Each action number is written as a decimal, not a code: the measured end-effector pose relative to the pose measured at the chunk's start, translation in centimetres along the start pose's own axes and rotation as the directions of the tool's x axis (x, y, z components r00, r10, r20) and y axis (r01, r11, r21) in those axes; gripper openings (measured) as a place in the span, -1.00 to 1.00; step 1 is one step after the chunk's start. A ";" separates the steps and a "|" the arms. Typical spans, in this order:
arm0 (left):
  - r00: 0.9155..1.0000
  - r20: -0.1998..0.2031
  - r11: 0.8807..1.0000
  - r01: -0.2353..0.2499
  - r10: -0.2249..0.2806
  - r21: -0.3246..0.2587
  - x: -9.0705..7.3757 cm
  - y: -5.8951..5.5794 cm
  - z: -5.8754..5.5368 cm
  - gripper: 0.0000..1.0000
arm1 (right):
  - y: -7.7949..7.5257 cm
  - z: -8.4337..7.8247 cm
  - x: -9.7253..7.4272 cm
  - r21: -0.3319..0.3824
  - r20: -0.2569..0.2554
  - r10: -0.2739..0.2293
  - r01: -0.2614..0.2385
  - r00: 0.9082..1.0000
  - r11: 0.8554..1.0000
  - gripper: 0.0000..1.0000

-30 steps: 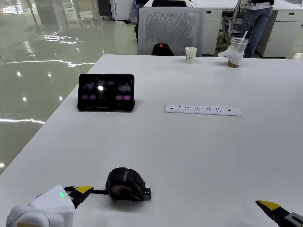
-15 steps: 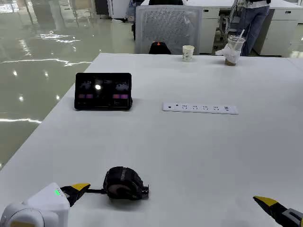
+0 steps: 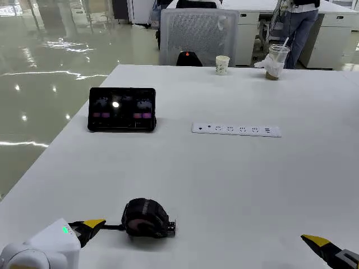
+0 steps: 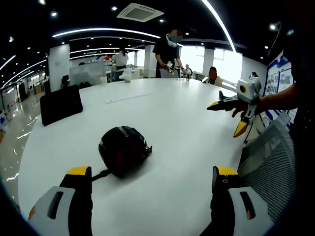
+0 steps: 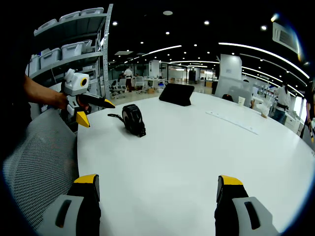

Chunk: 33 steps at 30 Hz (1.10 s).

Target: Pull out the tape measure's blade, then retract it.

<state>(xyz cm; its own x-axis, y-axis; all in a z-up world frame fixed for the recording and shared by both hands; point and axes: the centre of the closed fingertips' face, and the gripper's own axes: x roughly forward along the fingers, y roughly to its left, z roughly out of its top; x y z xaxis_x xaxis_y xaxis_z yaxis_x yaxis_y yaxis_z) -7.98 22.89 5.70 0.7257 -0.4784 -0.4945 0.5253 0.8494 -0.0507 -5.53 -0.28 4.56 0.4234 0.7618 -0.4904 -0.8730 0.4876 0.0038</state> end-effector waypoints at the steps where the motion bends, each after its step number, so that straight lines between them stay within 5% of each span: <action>1: 1.000 -0.002 1.000 0.003 -0.003 -0.002 0.0 -0.1 0.0 0.98 | 0.0 0.0 0.0 -0.001 0.001 -0.001 0.001 1.000 1.000 0.98; 33: 1.000 -0.013 1.000 0.026 -0.026 -0.001 0.2 -0.6 0.0 0.98 | -0.3 -0.1 -0.3 0.003 -0.004 -0.009 0.009 1.000 1.000 0.98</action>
<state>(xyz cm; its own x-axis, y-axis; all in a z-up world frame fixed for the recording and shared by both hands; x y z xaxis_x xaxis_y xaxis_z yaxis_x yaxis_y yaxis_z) -8.18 22.32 5.61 0.7060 -0.4969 -0.5046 0.5434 0.8370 -0.0640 -5.47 -0.71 4.63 0.4299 0.7561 -0.4935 -0.8687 0.4954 0.0022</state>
